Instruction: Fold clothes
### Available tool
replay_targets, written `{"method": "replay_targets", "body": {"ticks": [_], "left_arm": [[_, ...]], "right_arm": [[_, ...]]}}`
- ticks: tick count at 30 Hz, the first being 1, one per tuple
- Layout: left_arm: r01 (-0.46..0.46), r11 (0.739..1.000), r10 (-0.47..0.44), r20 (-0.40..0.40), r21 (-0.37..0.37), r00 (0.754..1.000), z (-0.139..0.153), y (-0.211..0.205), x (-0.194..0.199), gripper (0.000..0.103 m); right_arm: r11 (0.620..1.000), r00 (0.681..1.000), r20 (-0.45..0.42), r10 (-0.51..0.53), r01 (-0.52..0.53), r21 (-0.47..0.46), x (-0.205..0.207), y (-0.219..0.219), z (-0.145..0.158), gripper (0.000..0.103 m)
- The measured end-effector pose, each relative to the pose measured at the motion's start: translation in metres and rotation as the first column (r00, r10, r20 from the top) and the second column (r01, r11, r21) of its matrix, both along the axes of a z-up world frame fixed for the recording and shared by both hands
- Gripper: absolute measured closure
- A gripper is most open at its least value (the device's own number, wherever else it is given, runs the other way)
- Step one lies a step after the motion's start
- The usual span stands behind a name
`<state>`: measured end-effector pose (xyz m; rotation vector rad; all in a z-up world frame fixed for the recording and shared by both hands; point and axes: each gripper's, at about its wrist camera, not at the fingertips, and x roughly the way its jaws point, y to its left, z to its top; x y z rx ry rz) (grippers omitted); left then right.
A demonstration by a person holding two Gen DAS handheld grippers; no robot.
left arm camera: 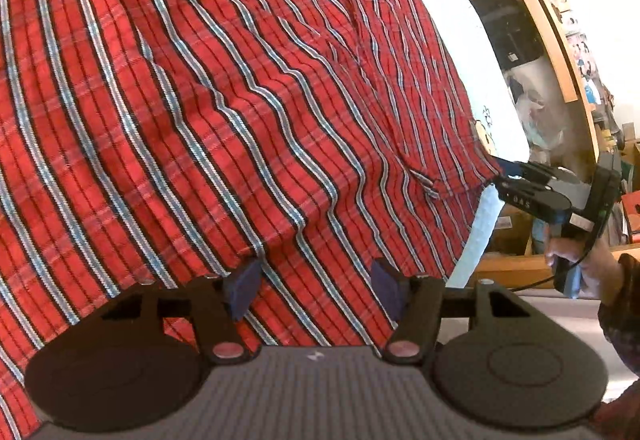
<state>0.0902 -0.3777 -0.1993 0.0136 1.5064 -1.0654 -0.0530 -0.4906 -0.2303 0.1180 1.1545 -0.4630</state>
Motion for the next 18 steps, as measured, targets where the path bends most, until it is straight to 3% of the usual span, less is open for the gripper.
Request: {"method": "replay_targets", "body": {"ticks": [1,5,8,10,12,15,18], "left_arm": [[0.007,1.0,-0.007,0.0,0.001,1.0,0.001,0.001,-0.001,0.039],[0.06,0.998,-0.06,-0.013,-0.003,0.998,-0.001,0.005,-0.006,0.037],[0.11,0.994,-0.111,-0.043,-0.019,0.993,-0.006,0.007,-0.017,0.036],[0.145,0.989,-0.146,-0.04,-0.032,0.989,-0.007,0.008,-0.025,0.033],[0.16,0.986,-0.162,-0.041,-0.048,0.986,-0.008,0.009,-0.031,0.028],[0.158,0.986,-0.161,-0.05,-0.06,0.986,-0.008,0.009,-0.03,0.028],[0.104,0.993,-0.11,-0.108,-0.06,0.988,-0.008,0.015,-0.016,0.034]], "right_arm": [[1.0,1.0,0.007,-0.004,0.004,0.0,-0.001,-0.004,-0.004,0.1],[0.999,0.995,-0.104,0.01,-0.015,-0.052,0.019,0.005,0.001,0.101],[0.994,0.977,-0.214,-0.005,-0.019,-0.11,0.013,-0.001,0.005,0.102],[0.987,0.953,-0.29,-0.087,0.043,-0.155,0.011,-0.015,0.0,0.103],[0.98,0.94,-0.298,-0.168,0.125,-0.157,0.002,-0.036,-0.004,0.103],[0.977,0.957,-0.214,-0.194,0.17,-0.125,0.001,-0.042,0.001,0.103],[0.994,0.99,-0.092,-0.11,0.108,-0.028,0.014,-0.018,0.024,0.102]]}}
